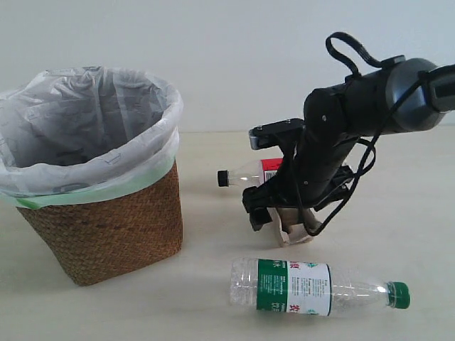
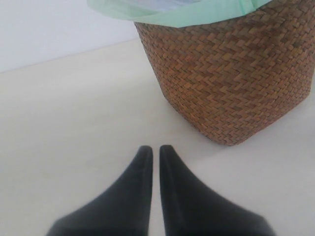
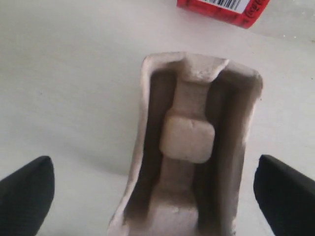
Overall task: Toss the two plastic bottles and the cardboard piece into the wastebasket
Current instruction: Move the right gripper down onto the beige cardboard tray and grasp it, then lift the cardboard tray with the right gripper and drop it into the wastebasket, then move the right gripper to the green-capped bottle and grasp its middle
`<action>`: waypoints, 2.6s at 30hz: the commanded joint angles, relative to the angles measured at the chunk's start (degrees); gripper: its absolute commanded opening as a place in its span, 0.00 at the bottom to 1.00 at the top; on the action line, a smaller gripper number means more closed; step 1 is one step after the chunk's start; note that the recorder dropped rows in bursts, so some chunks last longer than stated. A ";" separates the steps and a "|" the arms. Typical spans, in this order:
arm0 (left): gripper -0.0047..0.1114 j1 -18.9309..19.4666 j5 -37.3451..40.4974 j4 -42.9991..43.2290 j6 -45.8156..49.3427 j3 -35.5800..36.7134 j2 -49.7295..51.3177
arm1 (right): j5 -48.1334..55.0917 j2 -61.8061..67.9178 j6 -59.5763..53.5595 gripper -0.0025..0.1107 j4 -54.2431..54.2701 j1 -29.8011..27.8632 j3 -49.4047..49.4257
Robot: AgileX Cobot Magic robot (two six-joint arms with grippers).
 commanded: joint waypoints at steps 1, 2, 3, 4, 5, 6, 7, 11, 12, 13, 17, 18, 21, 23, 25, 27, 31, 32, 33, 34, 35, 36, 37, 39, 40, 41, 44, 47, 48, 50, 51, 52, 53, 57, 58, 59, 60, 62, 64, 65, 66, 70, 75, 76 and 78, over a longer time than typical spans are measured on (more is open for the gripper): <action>0.07 0.17 -0.62 -0.49 -0.54 0.22 -0.34 | -2.34 1.49 1.69 0.95 -2.66 -0.03 -0.43; 0.07 0.17 -0.62 -0.49 -0.54 0.22 -0.34 | -2.34 2.66 2.70 0.95 -4.12 -0.03 -0.43; 0.07 0.17 -0.62 -0.49 -0.54 0.22 -0.34 | -2.34 3.26 2.88 0.95 -4.49 -0.03 -0.43; 0.07 0.17 -0.62 -0.49 -0.54 0.22 -0.34 | -2.43 3.91 2.88 0.95 -4.74 -0.03 -0.43; 0.07 0.17 -0.62 -0.49 -0.54 0.22 -0.34 | -2.61 4.24 2.88 0.95 -4.73 -0.03 -0.43; 0.07 0.17 -0.62 -0.49 -0.54 0.22 -0.34 | -2.86 4.61 2.78 0.95 -4.73 -0.03 -0.43; 0.07 0.17 -0.62 -0.49 -0.54 0.22 -0.34 | -3.15 4.61 2.78 0.95 -4.73 -0.03 -0.43; 0.07 0.17 -0.62 -0.49 -0.54 0.22 -0.34 | -4.99 4.61 3.02 0.82 -4.73 -0.03 -0.43; 0.07 0.17 -0.62 -0.49 -0.54 0.22 -0.34 | -5.59 4.61 3.12 0.76 -4.73 -0.03 -0.43; 0.07 0.17 -0.62 -0.49 -0.54 0.22 -0.34 | -6.09 4.72 3.97 0.69 -4.73 -0.03 -0.43; 0.07 0.17 -0.62 -0.49 -0.54 0.22 -0.34 | -6.46 4.72 5.08 0.41 -4.86 -0.03 -0.43; 0.07 0.17 -0.62 -0.49 -0.54 0.22 -0.34 | -6.02 4.72 5.08 0.32 -4.86 -0.03 -0.43; 0.07 0.17 -0.62 -0.49 -0.54 0.22 -0.34 | -4.73 4.72 4.94 0.05 -4.86 -0.03 -0.43; 0.07 0.17 -0.62 -0.49 -0.54 0.22 -0.34 | -3.98 4.58 4.94 0.02 -4.86 -0.03 -0.43; 0.07 0.17 -0.62 -0.49 -0.54 0.22 -0.34 | -3.54 4.03 4.94 0.02 -4.86 -0.03 -0.43; 0.07 0.17 -0.62 -0.49 -0.54 0.22 -0.34 | -3.10 2.46 5.07 0.02 -4.86 -0.03 -0.43; 0.07 0.17 -0.62 -0.49 -0.54 0.22 -0.34 | -1.69 -2.50 5.21 0.02 -5.23 -0.03 -0.43; 0.07 0.17 -0.62 -0.49 -0.54 0.22 -0.34 | -1.19 -4.19 5.39 0.02 -5.86 -0.03 -0.43; 0.07 0.17 -0.62 -0.49 -0.54 0.22 -0.34 | -0.55 -5.93 5.80 0.02 -6.75 -0.03 -0.43; 0.07 0.17 -0.62 -0.49 -0.54 0.22 -0.34 | -0.12 -7.78 6.50 0.02 -7.82 -0.03 -0.43; 0.07 0.17 -0.62 -0.49 -0.54 0.22 -0.34 | 0.70 -9.24 7.39 0.02 -8.88 -0.03 -0.43; 0.07 0.17 -0.62 -0.49 -0.54 0.22 -0.34 | 1.18 -10.71 8.58 0.02 -10.21 -0.03 -0.43; 0.07 0.17 -0.62 -0.49 -0.54 0.22 -0.34 | 1.99 -12.90 10.67 0.02 -12.79 -0.03 -0.43; 0.07 0.17 -0.62 -0.49 -0.54 0.22 -0.34 | 3.11 -16.06 15.02 0.02 -18.26 -0.03 -0.43; 0.07 0.17 -0.62 -0.49 -0.54 0.22 -0.34 | 4.26 -17.74 17.63 0.02 -21.52 -0.03 -0.43; 0.07 0.17 -0.62 -0.49 -0.54 0.22 -0.34 | 5.09 -19.34 20.28 0.02 -25.09 -0.03 -0.43; 0.07 0.17 -0.62 -0.49 -0.54 0.22 -0.34 | 10.19 -23.20 28.29 0.02 -36.65 -0.03 -0.43; 0.07 0.17 -0.62 -0.49 -0.54 0.22 -0.34 | 16.67 -25.84 33.79 0.02 -47.74 -0.03 -0.43; 0.07 0.17 -0.62 -0.49 -0.54 0.22 -0.34 | 18.98 -26.36 34.69 0.02 -50.94 -0.03 -0.43; 0.07 0.17 -0.62 -0.49 -0.54 0.22 -0.34 | 22.86 -26.97 35.37 0.02 -55.55 -0.03 -0.43; 0.07 0.17 -0.62 -0.49 -0.54 0.22 -0.34 | 24.57 -27.12 35.37 0.02 -57.56 -0.03 -0.43; 0.07 0.17 -0.62 -0.49 -0.54 0.22 -0.34 | 25.90 -27.12 35.37 0.02 -58.56 -0.03 -0.43; 0.07 0.17 -0.62 -0.49 -0.54 0.22 -0.34 | 26.77 -27.12 35.37 0.02 -58.69 -0.03 -0.43; 0.07 0.17 -0.62 -0.49 -0.54 0.22 -0.34 | 23.47 -25.90 36.01 0.02 -51.00 -0.03 -0.43; 0.07 0.17 -0.62 -0.49 -0.54 0.22 -0.34 | 21.81 -25.29 35.55 0.02 -47.44 -0.03 -0.43; 0.07 0.17 -0.62 -0.49 -0.54 0.22 -0.34 | 19.34 -24.49 34.40 0.02 -42.32 -0.03 -0.43; 0.07 0.17 -0.62 -0.49 -0.54 0.22 -0.34 | 10.80 -23.64 26.96 0.02 -22.20 0.20 -0.61; 0.07 0.17 -0.62 -0.49 -0.54 0.22 -0.34 | -5.43 -22.96 -6.64 0.03 27.67 3.43 -3.91; 0.07 0.17 -0.62 -0.49 -0.54 0.22 -0.34 | -7.86 -20.91 -36.48 0.22 62.08 7.67 -10.91; 0.07 0.17 -0.62 -0.49 -0.54 0.22 -0.34 | -7.86 -19.15 -34.23 0.59 63.95 9.64 -15.28; 0.07 0.17 -0.62 -0.49 -0.54 0.22 -0.34 | -7.74 -18.20 -30.02 0.76 61.74 10.22 -16.52; 0.07 0.17 -0.62 -0.49 -0.54 0.22 -0.34 | -4.07 -14.84 -3.97 0.86 35.08 11.31 -20.33; 0.07 0.17 -0.62 -0.49 -0.54 0.22 -0.34 | -2.31 -14.64 3.28 0.85 25.98 11.31 -20.45; 0.07 0.17 -0.62 -0.49 -0.54 0.22 -0.34 | -1.49 -14.64 3.79 0.85 25.37 11.31 -20.45; 0.07 0.17 -0.62 -0.49 -0.54 0.22 -0.34 | -0.26 -14.64 3.99 0.85 24.11 11.31 -20.45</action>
